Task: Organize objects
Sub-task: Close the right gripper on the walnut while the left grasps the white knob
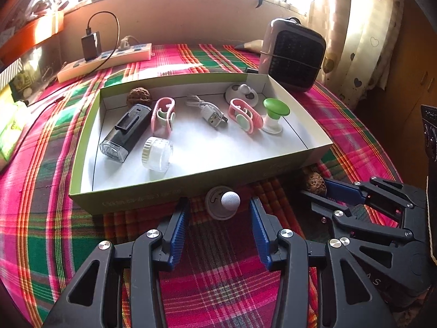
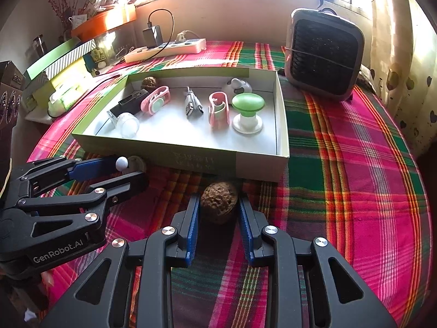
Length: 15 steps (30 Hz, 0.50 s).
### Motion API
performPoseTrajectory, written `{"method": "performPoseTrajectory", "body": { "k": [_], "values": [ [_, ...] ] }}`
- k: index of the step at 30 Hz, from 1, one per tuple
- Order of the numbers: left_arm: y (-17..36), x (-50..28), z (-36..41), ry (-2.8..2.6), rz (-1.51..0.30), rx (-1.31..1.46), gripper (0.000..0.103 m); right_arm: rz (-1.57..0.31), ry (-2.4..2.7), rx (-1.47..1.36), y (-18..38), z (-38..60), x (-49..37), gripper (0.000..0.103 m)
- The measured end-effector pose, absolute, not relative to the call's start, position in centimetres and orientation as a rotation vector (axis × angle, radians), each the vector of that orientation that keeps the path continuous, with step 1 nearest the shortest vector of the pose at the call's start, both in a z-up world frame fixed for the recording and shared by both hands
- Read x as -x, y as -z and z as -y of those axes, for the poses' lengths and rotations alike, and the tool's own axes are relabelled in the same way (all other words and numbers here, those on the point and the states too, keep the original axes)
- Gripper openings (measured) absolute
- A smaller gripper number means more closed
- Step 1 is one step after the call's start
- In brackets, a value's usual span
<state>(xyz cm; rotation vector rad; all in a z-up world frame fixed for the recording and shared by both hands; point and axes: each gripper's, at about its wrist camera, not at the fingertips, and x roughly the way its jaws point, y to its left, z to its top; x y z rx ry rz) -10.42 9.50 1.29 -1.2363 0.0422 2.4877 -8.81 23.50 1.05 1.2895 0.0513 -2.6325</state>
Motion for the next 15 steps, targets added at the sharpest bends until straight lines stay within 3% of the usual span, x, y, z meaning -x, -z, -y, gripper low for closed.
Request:
{"method": "performPoseTrajectory", "body": {
  "k": [9, 15],
  "values": [
    [-1.33, 10.61, -9.61, -2.49, -0.039, 1.239, 0.042, -0.053, 2.633, -1.29, -1.06, -23.45, 8.79, 0.028],
    [-1.3, 10.65, -9.47, -2.502, -0.043, 1.241, 0.031, -0.057, 2.634, -1.29, -1.05, -23.37, 8.75, 0.028]
  ]
}}
